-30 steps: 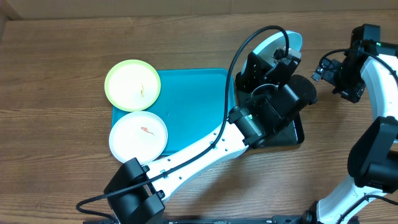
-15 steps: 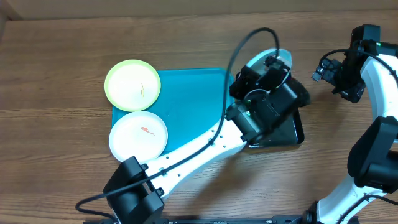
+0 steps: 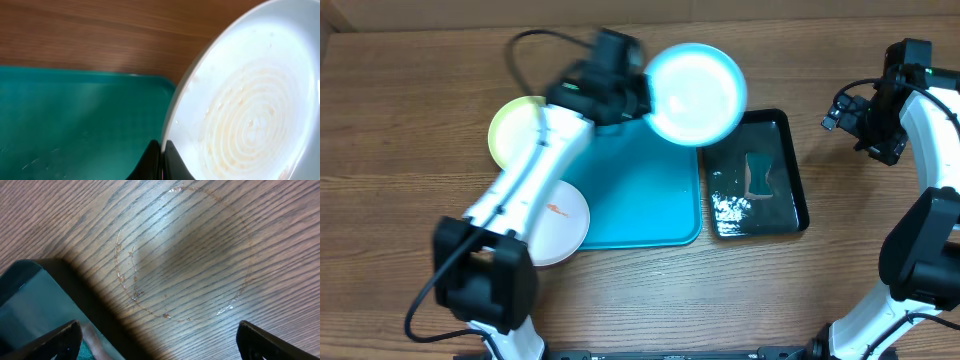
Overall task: Clean dirty plates on tray and stack at the side
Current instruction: 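Lift the light-blue plate with the left gripper and swing it leftward, then lower the light-blue plate onto the table left of the tray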
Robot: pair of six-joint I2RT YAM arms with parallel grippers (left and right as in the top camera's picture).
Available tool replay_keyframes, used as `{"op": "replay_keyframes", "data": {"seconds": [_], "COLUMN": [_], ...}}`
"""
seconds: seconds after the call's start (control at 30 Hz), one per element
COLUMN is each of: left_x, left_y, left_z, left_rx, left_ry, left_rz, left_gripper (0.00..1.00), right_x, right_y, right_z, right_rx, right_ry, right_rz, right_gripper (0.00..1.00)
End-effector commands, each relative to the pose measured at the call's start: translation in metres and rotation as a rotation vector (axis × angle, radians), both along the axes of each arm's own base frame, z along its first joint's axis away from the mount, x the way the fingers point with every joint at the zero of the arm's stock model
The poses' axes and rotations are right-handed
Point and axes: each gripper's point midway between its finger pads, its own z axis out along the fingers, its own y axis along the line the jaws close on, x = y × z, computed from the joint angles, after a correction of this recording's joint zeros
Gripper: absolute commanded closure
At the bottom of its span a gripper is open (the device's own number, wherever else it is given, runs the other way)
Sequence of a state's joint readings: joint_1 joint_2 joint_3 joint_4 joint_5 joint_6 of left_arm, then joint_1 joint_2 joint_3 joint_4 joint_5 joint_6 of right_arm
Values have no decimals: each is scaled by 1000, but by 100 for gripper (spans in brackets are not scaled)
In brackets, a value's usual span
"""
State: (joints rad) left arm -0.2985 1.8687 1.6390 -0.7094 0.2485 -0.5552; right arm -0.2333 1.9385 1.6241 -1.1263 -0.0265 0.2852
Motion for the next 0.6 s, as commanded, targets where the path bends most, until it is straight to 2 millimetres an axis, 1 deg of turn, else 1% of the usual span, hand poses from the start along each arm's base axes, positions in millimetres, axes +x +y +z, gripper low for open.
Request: {"op": "replay_keyframes", "data": {"seconds": [0.0,0.03,0.1,0.13,0.23,0.33,0.43,0.57], "left_x": [-4,-3,-4,-6,-18,-33,-53,-79], "left_y": [31,52,103,123,190,247,295,340], "left_z": [17,14,6,4,-7,-13,-17,-22], "left_rx": [-313,-316,-303,-296,-264,-241,-243,-238], "left_ry": [149,170,204,214,257,271,297,328], "left_rz": [22,65,161,195,330,430,537,652], "left_gripper": [96,96,96,96,96,96,96,96], "right_x": [4,4,4,4,4,4,4,4], "right_y": [-2,-2,-2,-2,-2,-2,-2,-2], "right_z": [9,9,9,9,9,9,9,9], "right_rx": [-5,-5,-5,-5,-5,-5,-5,-5], "right_ry": [-28,-28,-28,-28,-28,-28,-28,-28], "right_rz": [-6,-6,-6,-6,-6,-6,-6,-6], "right_gripper": [0,0,0,0,0,0,0,0]}}
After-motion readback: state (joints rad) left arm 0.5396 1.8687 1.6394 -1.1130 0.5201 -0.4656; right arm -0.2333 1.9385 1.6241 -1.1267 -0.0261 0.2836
